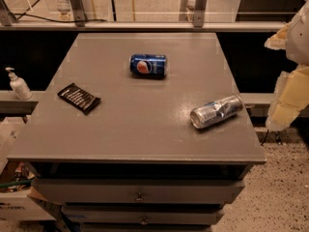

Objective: Place pepsi can upright

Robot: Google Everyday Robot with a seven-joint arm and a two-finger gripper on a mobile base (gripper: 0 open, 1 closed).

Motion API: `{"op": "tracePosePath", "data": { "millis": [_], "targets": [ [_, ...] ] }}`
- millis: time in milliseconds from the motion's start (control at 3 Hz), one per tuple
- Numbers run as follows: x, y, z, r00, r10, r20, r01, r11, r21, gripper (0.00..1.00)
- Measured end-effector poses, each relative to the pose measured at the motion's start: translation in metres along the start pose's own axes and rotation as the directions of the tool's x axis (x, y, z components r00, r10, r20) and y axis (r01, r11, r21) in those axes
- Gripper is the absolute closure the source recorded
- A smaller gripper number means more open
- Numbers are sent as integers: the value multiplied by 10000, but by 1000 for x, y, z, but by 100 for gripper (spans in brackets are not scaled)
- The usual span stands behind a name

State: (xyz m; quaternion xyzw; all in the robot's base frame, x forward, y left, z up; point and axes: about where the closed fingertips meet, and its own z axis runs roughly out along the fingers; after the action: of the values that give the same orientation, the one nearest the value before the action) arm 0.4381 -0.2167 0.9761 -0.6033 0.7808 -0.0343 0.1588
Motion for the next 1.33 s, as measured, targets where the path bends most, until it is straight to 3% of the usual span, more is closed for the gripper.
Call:
{"op": "tracePosePath", "data": {
  "millis": [667,1333],
  "targets": [
    [-9,-4,4,9997,-122,214,121,9999,76,0],
    [-77,-36,48,9878,-646,1416,574,9969,547,0]
  ]
}}
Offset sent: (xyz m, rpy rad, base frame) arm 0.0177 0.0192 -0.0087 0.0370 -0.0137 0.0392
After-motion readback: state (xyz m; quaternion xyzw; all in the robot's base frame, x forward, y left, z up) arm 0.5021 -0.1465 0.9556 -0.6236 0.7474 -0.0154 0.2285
